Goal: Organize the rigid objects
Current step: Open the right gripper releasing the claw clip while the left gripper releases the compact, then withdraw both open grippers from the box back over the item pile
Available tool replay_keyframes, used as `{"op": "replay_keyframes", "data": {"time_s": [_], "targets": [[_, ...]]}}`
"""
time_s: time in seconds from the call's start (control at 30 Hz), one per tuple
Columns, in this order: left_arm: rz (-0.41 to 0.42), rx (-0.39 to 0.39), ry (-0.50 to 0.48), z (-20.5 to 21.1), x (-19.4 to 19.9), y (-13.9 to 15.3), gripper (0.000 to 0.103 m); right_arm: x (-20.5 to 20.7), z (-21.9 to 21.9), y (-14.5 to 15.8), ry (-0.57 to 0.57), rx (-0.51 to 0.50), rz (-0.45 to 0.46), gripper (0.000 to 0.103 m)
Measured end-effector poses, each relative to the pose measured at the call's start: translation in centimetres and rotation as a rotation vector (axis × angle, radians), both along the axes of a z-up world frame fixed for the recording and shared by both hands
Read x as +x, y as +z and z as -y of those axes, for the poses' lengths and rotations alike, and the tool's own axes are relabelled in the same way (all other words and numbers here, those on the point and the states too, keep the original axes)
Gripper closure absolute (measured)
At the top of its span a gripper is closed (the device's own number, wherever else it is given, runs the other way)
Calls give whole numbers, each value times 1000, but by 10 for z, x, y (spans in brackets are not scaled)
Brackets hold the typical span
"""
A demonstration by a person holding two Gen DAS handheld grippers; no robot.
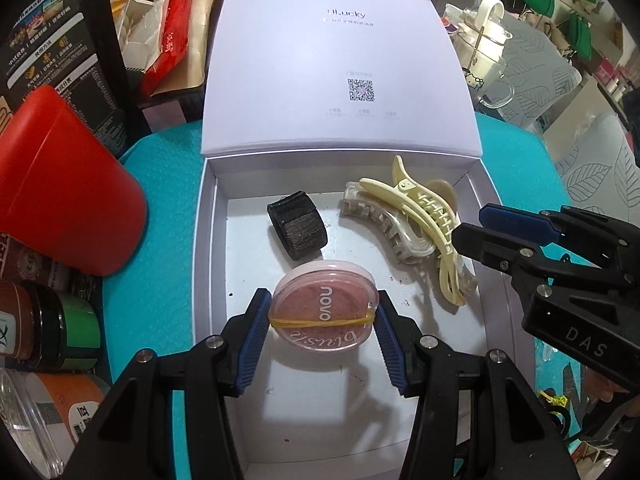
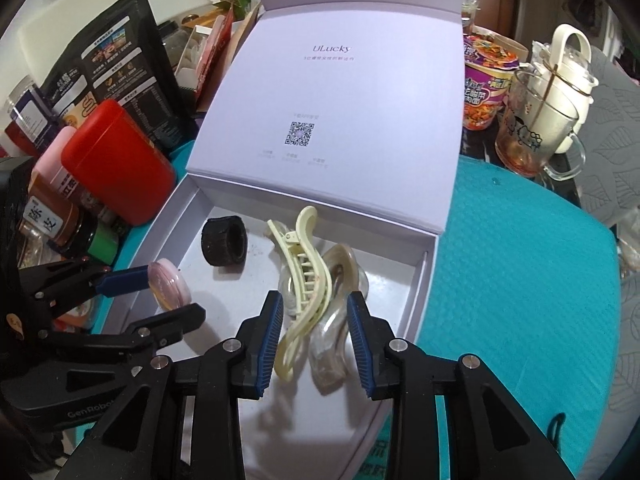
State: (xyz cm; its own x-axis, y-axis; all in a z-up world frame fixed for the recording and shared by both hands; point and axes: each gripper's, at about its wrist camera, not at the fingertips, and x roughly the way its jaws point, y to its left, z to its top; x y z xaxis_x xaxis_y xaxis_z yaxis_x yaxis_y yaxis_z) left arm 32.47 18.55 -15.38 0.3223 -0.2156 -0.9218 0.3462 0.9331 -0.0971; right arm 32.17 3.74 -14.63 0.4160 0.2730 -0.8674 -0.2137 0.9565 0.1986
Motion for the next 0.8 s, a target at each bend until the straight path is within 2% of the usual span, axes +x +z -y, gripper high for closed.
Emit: {"op": "replay_keyframes", "data": {"time_s": [0.27, 0.43, 0.8], "targets": [[25, -6, 18, -2, -14, 10, 52, -14, 4, 14, -6, -13, 16, 70], [69, -7, 30, -9, -22, 21, 35, -24, 5, 24, -11, -14, 31, 70], [144, -24, 65, -16, -54, 60, 35, -60, 7, 54, -14, -14, 83, 70]]}}
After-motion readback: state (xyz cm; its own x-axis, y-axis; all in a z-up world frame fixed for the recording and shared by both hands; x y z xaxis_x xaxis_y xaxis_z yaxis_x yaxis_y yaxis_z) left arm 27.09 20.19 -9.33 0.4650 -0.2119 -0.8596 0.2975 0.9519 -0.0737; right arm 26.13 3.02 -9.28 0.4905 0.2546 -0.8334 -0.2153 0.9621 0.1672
